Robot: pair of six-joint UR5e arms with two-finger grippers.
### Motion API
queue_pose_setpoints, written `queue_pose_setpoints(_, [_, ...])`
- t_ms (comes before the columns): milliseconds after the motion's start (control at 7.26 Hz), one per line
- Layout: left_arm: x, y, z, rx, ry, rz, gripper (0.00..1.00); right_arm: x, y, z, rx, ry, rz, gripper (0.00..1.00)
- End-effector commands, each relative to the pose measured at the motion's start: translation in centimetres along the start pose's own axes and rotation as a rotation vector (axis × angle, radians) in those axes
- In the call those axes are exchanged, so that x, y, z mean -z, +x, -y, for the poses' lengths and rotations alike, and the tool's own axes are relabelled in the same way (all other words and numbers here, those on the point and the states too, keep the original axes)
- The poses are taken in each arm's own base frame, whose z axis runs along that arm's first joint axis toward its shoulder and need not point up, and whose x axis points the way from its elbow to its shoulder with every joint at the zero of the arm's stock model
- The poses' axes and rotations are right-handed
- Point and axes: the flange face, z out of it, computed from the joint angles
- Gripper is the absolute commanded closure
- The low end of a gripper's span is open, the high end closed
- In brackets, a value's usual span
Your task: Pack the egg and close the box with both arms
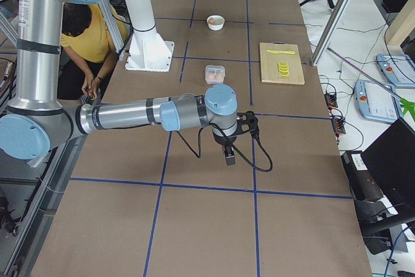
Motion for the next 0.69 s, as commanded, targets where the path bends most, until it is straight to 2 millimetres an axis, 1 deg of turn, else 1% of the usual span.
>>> queue_pose_setpoints(0, [-4.7,10.3,-1.2,0.304,0.033,0.004,0.10,-0.2,0.2,-0.1,-0.005,-0.003,0.001,0.00])
queue_pose_setpoints(138, [-7.8,15.2,-2.6,0.421,0.040,0.003,0.15,-0.3,0.3,-0.1,-0.009,-0.006,0.001,0.00])
queue_pose_setpoints(275, [-10.2,18.1,-4.1,0.480,0.021,0.038,0.15,-0.6,0.6,-0.2,-0.014,-0.012,0.001,0.00])
queue_pose_setpoints(413, [-10.2,19.2,-4.2,0.483,-0.003,0.055,0.16,-0.6,0.6,-0.2,-0.014,-0.012,0.001,0.00])
queue_pose_setpoints(551, [-10.9,19.6,-4.8,0.494,-0.026,0.081,0.17,-0.6,0.6,-0.2,-0.014,-0.012,0.001,0.00])
